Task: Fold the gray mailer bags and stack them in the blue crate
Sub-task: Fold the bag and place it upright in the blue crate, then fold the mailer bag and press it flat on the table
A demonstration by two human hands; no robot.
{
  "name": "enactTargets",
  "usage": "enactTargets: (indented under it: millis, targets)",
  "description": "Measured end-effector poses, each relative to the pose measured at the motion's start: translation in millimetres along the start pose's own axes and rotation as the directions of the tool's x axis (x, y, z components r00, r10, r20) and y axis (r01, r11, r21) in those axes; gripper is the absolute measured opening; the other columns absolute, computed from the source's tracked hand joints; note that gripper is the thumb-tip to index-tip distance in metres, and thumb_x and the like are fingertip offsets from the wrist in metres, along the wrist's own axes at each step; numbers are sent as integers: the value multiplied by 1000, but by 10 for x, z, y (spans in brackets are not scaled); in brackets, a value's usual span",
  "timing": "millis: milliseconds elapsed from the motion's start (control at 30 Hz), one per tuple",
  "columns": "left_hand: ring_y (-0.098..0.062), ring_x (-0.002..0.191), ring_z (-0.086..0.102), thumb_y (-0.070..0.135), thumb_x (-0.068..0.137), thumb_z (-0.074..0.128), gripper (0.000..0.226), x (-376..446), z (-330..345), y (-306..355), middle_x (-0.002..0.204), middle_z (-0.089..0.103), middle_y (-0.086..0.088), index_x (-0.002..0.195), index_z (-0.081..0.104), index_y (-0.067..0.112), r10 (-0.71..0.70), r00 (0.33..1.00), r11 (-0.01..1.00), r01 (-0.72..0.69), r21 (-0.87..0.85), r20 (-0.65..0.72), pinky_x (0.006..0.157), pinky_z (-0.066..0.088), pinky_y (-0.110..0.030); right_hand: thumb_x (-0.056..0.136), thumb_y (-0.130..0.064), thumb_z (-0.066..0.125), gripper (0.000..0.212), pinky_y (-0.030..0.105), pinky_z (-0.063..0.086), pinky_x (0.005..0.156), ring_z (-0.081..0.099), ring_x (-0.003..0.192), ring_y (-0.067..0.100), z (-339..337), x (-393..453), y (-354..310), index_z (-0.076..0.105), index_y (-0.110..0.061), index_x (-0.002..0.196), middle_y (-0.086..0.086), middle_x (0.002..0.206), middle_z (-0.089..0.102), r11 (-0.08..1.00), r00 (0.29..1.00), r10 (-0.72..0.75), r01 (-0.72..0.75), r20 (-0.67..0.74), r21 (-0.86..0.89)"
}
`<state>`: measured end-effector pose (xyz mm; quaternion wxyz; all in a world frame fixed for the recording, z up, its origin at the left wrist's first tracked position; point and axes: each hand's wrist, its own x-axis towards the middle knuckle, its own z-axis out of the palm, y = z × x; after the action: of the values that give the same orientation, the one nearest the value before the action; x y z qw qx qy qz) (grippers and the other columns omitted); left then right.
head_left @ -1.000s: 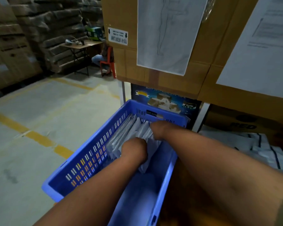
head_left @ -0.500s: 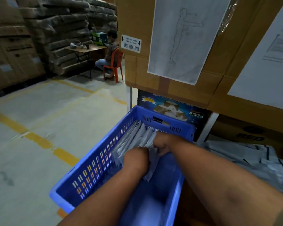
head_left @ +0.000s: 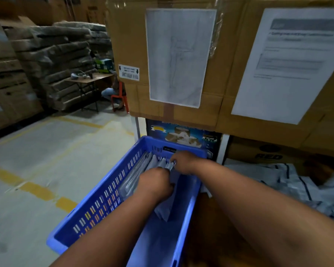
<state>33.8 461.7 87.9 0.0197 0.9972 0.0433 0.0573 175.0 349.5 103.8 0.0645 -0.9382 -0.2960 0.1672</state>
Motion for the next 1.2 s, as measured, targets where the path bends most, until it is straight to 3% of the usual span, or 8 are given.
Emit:
enactTargets:
  millis: [133, 200, 300, 400, 667, 900, 1067, 1200]
  targets:
    - [-29, 105, 68, 45, 88, 65, 37, 89, -259, 374, 115, 71, -2, 119, 71, 26, 203, 979, 975, -198, 100, -32, 83, 57, -40, 101, -21, 61, 31, 51, 56, 99, 62, 118, 29, -247, -619, 228, 64, -34, 129, 3, 134, 62, 976, 981, -130, 101, -141, -195]
    - [-32, 119, 61, 46, 89, 65, 46, 78, -352, 657, 131, 64, -6, 131, 66, 27, 295, 955, 947, -293, 129, 0, 95, 54, -46, 100, -25, 62, 48, 57, 37, 121, 38, 150, 35, -241, -1042, 453, 55, -33, 147, 8, 159, 45, 944, 950, -192, 110, -248, -310]
    - [-38, 141, 43, 60, 92, 60, 67, 7, -369, 1168, 157, 42, -13, 147, 53, 23, 334, 942, 928, -333, 166, 23, 110, 44, -58, 105, -42, 56, 77, 58, 6, 131, -7, 164, 30, -35, -1688, 999, 17, -31, 170, 5, 179, -1, 972, 956, -44, -26, -290, -233]
    - [-39, 160, 17, 69, 95, 45, 84, -70, -204, 1649, 174, 13, -18, 164, 30, 24, 362, 925, 913, -377, 153, 119, 123, 20, -70, 101, -61, 55, 91, 62, -2, 130, -19, 163, 28, 347, -2265, 1587, 0, -36, 170, 1, 179, -14, 975, 954, 177, -204, -241, -92]
    - [-39, 162, 2, 79, 93, 48, 101, -578, 684, 2713, 177, -2, -15, 168, 3, 29, 466, 806, 839, -534, 107, 366, 126, 11, -66, 96, -70, 54, 95, 70, 4, 127, -14, 163, 34, 1433, -3587, 2608, 5, -33, 170, 7, 178, -10, 896, 890, 439, -444, -121, -17]
    - [-38, 151, 26, 79, 86, 50, 94, -1194, 1301, 3374, 166, 27, -11, 162, 23, 29, 567, 676, 766, -642, -1, 470, 115, 37, -55, 100, -63, 52, 85, 66, 7, 128, -5, 164, 34, 2107, -4316, 2927, 14, -31, 169, 10, 178, -1, 853, 853, 521, -521, 6, 27]
    - [-40, 146, 32, 75, 89, 51, 82, -1409, 1387, 3583, 161, 32, -15, 151, 36, 23, 540, 706, 794, -607, -1, 458, 110, 41, -52, 105, -67, 37, 79, 61, -1, 128, -12, 164, 28, 2473, -4585, 3028, 6, -35, 170, 4, 179, -13, 870, 872, 490, -490, 18, 56]
    - [-31, 141, 39, 71, 91, 53, 69, -1420, 1322, 3736, 156, 39, -5, 145, 44, 29, 570, 700, 786, -617, -39, 431, 105, 45, -49, 104, -62, 46, 73, 53, 14, 131, 9, 164, 27, 2410, -4693, 3119, 24, -34, 167, 4, 179, 9, 870, 875, 480, -467, -56, 157]
